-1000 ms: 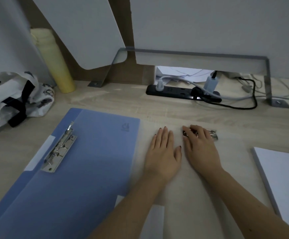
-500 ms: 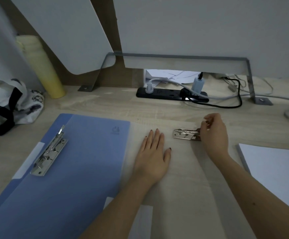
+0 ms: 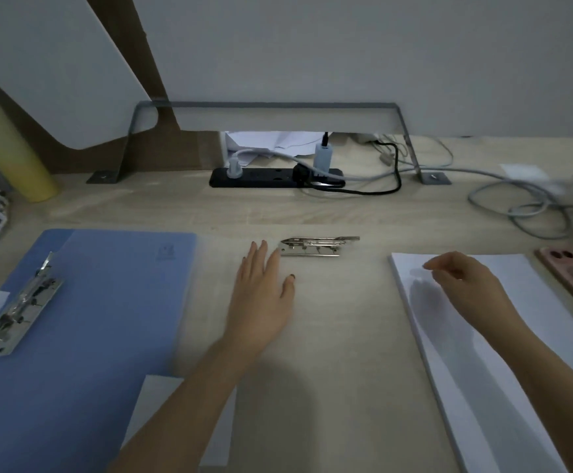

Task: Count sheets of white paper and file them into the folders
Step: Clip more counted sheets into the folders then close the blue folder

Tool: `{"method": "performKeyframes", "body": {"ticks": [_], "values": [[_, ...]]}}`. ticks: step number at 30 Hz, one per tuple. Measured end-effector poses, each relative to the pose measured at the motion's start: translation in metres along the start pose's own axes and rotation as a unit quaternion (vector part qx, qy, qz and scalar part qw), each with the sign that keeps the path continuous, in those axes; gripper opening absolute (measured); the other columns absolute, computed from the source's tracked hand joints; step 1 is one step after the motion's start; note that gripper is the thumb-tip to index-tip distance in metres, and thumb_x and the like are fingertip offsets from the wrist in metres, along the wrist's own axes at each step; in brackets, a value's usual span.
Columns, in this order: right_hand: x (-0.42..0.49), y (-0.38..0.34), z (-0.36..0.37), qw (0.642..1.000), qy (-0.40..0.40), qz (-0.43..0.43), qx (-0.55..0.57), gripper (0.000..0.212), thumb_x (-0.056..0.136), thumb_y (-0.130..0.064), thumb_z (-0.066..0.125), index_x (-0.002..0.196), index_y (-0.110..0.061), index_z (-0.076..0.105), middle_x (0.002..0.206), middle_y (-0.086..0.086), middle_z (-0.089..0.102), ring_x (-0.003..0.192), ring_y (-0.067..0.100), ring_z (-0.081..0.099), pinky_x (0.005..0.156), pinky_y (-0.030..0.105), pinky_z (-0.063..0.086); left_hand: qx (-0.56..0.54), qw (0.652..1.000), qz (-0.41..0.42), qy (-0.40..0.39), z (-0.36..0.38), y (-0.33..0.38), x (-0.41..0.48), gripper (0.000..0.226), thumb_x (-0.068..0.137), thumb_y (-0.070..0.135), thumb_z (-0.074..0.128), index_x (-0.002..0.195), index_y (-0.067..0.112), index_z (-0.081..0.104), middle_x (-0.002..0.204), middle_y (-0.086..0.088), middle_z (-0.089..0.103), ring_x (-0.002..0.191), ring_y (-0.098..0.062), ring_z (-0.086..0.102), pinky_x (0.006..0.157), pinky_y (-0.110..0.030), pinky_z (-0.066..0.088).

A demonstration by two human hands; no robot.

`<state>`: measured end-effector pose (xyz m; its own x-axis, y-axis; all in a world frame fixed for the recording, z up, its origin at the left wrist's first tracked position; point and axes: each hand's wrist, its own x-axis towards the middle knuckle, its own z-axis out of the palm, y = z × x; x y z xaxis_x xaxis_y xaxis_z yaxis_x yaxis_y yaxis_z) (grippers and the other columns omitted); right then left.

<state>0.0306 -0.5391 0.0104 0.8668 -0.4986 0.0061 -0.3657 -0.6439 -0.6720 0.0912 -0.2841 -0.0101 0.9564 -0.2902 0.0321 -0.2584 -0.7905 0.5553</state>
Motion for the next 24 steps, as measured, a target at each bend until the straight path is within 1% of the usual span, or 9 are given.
{"method": "performKeyframes", "body": {"ticks": [3,6,8,9,12,14,17,21,24], "values": [[-0.019,0.020,-0.016,1.000,-0.005,0.007,-0.020,0.023,0.094,-0.013,0.042,0.104,-0.014,0.063,0.116,0.007,0.061,0.092,0.016,0.051,0.077,0.028,0.035,-0.222,0.974,0.006,-0.050,0.008,0.053,-0.024,0.045,0.098,0.019,0.041,0.143,0.017,0.034,0.153,0.005,0.027,0.141,-0.005,0.020,0.105,-0.008,0.012],[-0.034,0.032,-0.022,0.999,-0.013,-0.002,-0.034,0.021,0.094,-0.014,0.044,0.103,-0.016,0.063,0.114,0.007,0.060,0.092,0.015,0.051,0.075,0.027,0.035,-0.385,0.901,-0.064,-0.191,0.026,0.095,-0.045,0.037,0.096,0.017,0.044,0.133,0.022,0.046,0.135,0.013,0.047,0.123,-0.001,0.043,0.092,-0.007,0.034],[-0.040,0.037,-0.021,0.997,-0.035,-0.009,-0.062,0.021,0.093,-0.015,0.046,0.106,-0.016,0.063,0.116,0.007,0.060,0.096,0.018,0.055,0.078,0.027,0.037,-0.457,0.846,-0.114,-0.250,0.043,0.110,-0.052,0.023,0.094,0.018,0.047,0.111,0.028,0.056,0.110,0.018,0.059,0.100,0.003,0.054,0.078,-0.005,0.040],[-0.042,0.039,-0.020,0.996,-0.043,-0.011,-0.075,0.021,0.093,-0.016,0.047,0.106,-0.016,0.064,0.117,0.007,0.059,0.099,0.020,0.057,0.080,0.028,0.039,-0.474,0.830,-0.130,-0.263,0.050,0.115,-0.054,0.017,0.090,0.021,0.048,0.102,0.028,0.057,0.104,0.015,0.061,0.095,0.001,0.055,0.080,-0.010,0.042],[-0.046,0.041,-0.018,0.993,-0.049,-0.027,-0.106,0.022,0.092,-0.017,0.048,0.107,-0.016,0.065,0.119,0.007,0.056,0.104,0.024,0.059,0.079,0.027,0.040,-0.477,0.819,-0.184,-0.260,0.062,0.123,-0.051,0.010,0.082,0.025,0.049,0.085,0.020,0.057,0.097,0.001,0.060,0.089,-0.011,0.054,0.091,-0.029,0.042],[-0.047,0.042,-0.017,0.990,-0.052,-0.040,-0.126,0.023,0.093,-0.017,0.048,0.108,-0.015,0.064,0.121,0.007,0.055,0.104,0.025,0.058,0.077,0.026,0.037,-0.503,0.794,-0.230,-0.251,0.059,0.127,-0.044,0.014,0.089,0.015,0.048,0.076,0.016,0.054,0.085,0.000,0.057,0.080,-0.011,0.054,0.090,-0.030,0.044],[-0.050,0.042,-0.016,0.989,-0.051,-0.054,-0.127,0.024,0.092,-0.019,0.048,0.110,-0.016,0.063,0.122,0.008,0.054,0.103,0.026,0.057,0.075,0.025,0.035,-0.515,0.771,-0.277,-0.252,0.051,0.134,-0.035,0.016,0.089,0.013,0.049,0.073,0.012,0.048,0.080,-0.001,0.048,0.085,-0.015,0.051,0.089,-0.030,0.046],[-0.051,0.042,-0.017,0.993,-0.076,-0.039,-0.082,0.028,0.089,-0.039,0.051,0.107,-0.021,0.063,0.118,0.004,0.053,0.105,0.024,0.055,0.079,0.027,0.036,-0.510,0.781,-0.248,-0.264,0.054,0.137,-0.035,0.013,0.088,0.007,0.047,0.079,0.012,0.054,0.082,0.000,0.054,0.074,-0.010,0.052,0.075,-0.019,0.046],[-0.050,0.041,-0.021,0.994,-0.100,-0.033,-0.012,0.062,0.068,-0.076,0.044,0.100,-0.025,0.060,0.111,0.000,0.058,0.103,0.018,0.056,0.087,0.033,0.044,-0.527,0.785,-0.158,-0.285,0.062,0.138,-0.048,0.032,0.089,0.001,0.037,0.098,0.017,0.064,0.090,0.005,0.066,0.083,-0.007,0.059,0.090,-0.024,0.048]]}}
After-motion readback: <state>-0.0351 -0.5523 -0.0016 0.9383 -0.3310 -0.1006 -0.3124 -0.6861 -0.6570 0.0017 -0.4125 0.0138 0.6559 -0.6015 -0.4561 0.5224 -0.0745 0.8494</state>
